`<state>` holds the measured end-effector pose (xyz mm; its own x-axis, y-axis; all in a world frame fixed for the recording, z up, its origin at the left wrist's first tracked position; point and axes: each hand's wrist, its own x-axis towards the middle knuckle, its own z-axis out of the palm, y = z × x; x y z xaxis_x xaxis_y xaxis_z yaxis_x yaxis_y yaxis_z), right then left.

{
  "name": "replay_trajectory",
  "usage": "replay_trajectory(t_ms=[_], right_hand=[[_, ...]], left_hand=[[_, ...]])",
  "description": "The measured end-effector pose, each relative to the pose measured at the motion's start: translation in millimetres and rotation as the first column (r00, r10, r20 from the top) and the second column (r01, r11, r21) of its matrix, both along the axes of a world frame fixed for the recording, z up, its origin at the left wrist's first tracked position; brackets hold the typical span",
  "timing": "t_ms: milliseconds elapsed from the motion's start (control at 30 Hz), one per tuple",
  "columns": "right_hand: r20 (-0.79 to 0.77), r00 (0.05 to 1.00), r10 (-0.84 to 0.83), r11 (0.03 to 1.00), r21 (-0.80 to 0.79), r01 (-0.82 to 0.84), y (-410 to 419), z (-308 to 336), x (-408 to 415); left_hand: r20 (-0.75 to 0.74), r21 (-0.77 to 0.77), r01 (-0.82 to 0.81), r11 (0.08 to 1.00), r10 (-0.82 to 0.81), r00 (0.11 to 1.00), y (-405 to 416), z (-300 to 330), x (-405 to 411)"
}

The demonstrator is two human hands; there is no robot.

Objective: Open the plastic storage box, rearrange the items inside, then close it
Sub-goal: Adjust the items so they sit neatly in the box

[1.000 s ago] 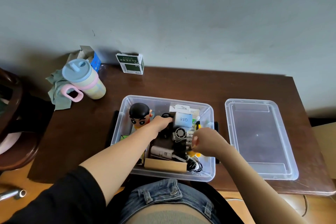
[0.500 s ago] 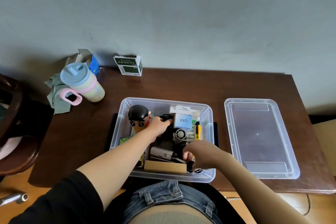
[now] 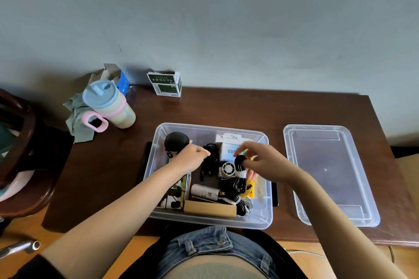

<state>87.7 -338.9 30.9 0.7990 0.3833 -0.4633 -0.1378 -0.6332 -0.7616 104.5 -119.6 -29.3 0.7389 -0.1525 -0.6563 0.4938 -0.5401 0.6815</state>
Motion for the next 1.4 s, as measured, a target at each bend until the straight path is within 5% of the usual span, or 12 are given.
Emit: replay_trajectory(t_ms=[167, 433, 533, 633, 733, 867, 1167, 1400], right_hand=[[-0.065, 0.983, -0.17, 0.981, 0.078, 0.175, 34.1, -1.6, 16.4], [0.119, 0.976, -0.181, 0.964, -0.174, 0.2, 94.6, -16.3, 35.4], [0.128, 0.98, -0.154, 0.968, -0.177, 0.175, 95.7, -15.5, 35.4], [0.134, 0.987, -0.089, 0.973, -0.2, 0.115, 74.5, -9.0, 31.6], [-0.032, 0.989, 0.146, 0.948, -0.281, -0.149, 38.0, -4.7, 22.6], [-0.222, 0.916, 0.334, 0.862, -0.321, -0.392, 3.6, -12.2, -3.6], [-0.047, 0.898, 0.437, 0.784, -0.47, -0.406, 9.4, -26.1, -29.8], [-0.037, 0.883, 0.468, 0.769, -0.474, -0.428, 14.4, -32.0, -32.1]], left_hand=[[-0.06, -0.219, -0.079, 0.973, 0.067, 0.996, 11.6, 22.7, -12.5], [0.121, -0.14, -0.051, 0.989, 0.069, 0.99, 10.8, 17.4, -23.7], [0.203, 0.109, -0.02, 0.994, -0.002, 0.979, 13.1, 13.9, -18.2], [0.261, 0.502, 0.075, 0.862, -0.234, 0.937, 16.1, 12.0, -15.3], [0.275, 0.643, 0.101, 0.759, -0.352, 0.895, 10.4, 9.4, -15.1], [0.252, 0.676, 0.17, 0.717, -0.441, 0.862, -2.0, 7.2, -11.7], [0.158, 0.764, 0.239, 0.6, -0.533, 0.831, -9.5, -13.6, -10.7], [0.007, 0.696, 0.32, 0.642, -0.453, 0.892, -9.1, -22.5, -19.3]])
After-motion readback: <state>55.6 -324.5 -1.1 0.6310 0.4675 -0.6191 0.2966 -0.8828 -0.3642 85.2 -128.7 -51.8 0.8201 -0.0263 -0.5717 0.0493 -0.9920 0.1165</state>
